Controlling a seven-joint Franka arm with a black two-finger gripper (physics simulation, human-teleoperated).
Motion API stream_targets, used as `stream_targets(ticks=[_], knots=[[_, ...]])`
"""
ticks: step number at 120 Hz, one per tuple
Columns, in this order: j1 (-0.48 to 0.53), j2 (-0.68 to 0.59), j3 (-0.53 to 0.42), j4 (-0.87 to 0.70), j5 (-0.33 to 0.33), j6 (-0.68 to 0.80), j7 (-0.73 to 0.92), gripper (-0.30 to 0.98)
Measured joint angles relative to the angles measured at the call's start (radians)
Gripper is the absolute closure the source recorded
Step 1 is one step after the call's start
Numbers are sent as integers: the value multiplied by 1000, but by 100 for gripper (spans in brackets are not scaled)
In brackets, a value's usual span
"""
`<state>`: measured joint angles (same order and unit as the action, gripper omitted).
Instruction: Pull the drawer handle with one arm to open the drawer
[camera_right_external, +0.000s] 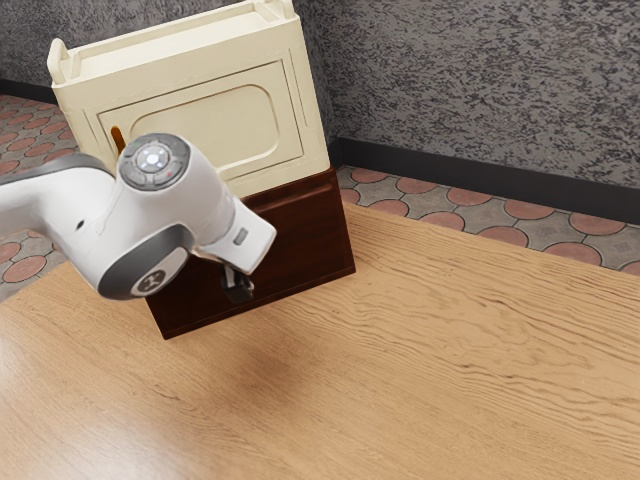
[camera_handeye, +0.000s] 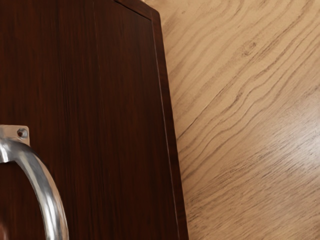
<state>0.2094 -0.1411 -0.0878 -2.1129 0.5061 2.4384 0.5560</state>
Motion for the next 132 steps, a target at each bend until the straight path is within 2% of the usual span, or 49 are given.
stream_targets(ticks=[28, 90, 104, 132], knots=[[-6, -67, -43, -70, -3, -1, -17, 3], [-13, -217, -64, -198, -10, -9, -50, 0], [-8, -189, -59, -130, -16, -9, -52, 0], [16, -24, -23, 20, -20, -6, -44, 0]])
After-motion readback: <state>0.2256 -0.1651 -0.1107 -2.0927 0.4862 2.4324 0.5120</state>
